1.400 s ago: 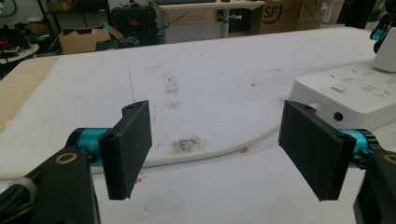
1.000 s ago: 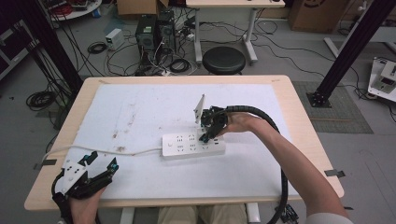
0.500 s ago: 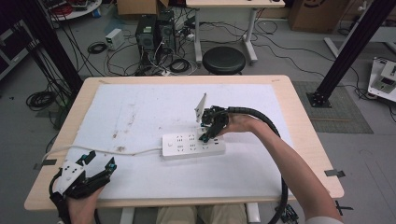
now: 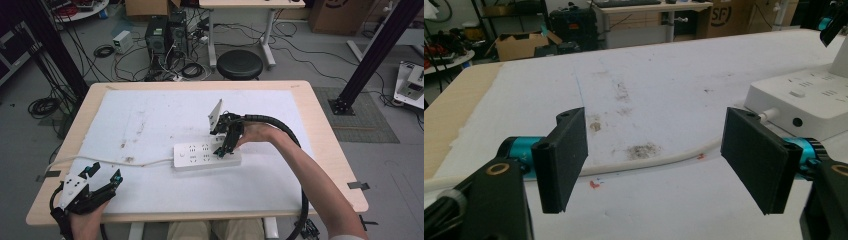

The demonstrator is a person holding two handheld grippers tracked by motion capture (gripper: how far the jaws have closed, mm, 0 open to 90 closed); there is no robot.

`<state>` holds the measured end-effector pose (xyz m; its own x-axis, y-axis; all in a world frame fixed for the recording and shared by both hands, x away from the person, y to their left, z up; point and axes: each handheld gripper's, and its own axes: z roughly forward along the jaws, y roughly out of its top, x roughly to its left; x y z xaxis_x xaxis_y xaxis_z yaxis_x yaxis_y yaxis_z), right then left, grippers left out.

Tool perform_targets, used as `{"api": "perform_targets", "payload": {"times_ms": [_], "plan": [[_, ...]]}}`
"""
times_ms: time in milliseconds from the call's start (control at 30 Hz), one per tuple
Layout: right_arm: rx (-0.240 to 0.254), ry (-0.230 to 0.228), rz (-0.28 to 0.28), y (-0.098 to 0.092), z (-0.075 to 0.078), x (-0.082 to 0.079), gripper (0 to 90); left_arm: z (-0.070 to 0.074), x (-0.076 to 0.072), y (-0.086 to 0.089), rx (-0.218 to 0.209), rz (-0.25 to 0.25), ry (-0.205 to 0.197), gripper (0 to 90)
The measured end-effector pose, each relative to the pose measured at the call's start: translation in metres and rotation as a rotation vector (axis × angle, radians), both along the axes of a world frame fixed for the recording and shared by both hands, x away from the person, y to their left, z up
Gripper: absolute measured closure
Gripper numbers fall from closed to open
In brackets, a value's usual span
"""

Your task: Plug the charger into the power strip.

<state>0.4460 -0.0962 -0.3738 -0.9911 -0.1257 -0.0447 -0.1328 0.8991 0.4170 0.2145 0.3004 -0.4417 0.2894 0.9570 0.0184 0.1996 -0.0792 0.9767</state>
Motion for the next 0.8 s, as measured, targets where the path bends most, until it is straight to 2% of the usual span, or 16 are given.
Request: {"api": "perform_targets", "payload": {"times_ms": [100,133,200,333,500,533,667,800], "plan": [[0.010,0.013,-0.014,-0.003,0.001,0.000,19.1,0.000,0.000,0.000,-0.001,0.002,-0.001,26.8],[0.012,0.000,-0.014,-0.005,0.002,0.000,19.1,0.001,0.001,0.000,0.001,-0.001,0.000,26.8],[0.024,0.000,-0.038,-0.011,0.005,0.000,19.1,0.001,0.001,0.000,0.004,-0.002,0.000,26.8],[0.057,-0.012,-0.050,-0.020,0.010,-0.001,19.1,0.001,0.000,0.000,0.000,-0.004,-0.001,26.8],[0.062,-0.018,-0.063,-0.024,0.012,-0.003,19.1,0.001,0.003,-0.002,0.000,-0.012,-0.002,26.8],[0.089,-0.035,-0.100,-0.034,0.013,-0.007,19.1,0.001,0.004,-0.003,-0.001,-0.016,-0.004,26.8],[0.134,-0.040,-0.140,-0.045,0.014,-0.014,19.1,0.003,0.006,-0.006,0.001,-0.021,-0.013,26.8],[0.172,-0.068,-0.189,-0.058,0.014,-0.023,19.1,0.004,0.008,-0.008,0.005,-0.029,-0.013,26.8]]}}
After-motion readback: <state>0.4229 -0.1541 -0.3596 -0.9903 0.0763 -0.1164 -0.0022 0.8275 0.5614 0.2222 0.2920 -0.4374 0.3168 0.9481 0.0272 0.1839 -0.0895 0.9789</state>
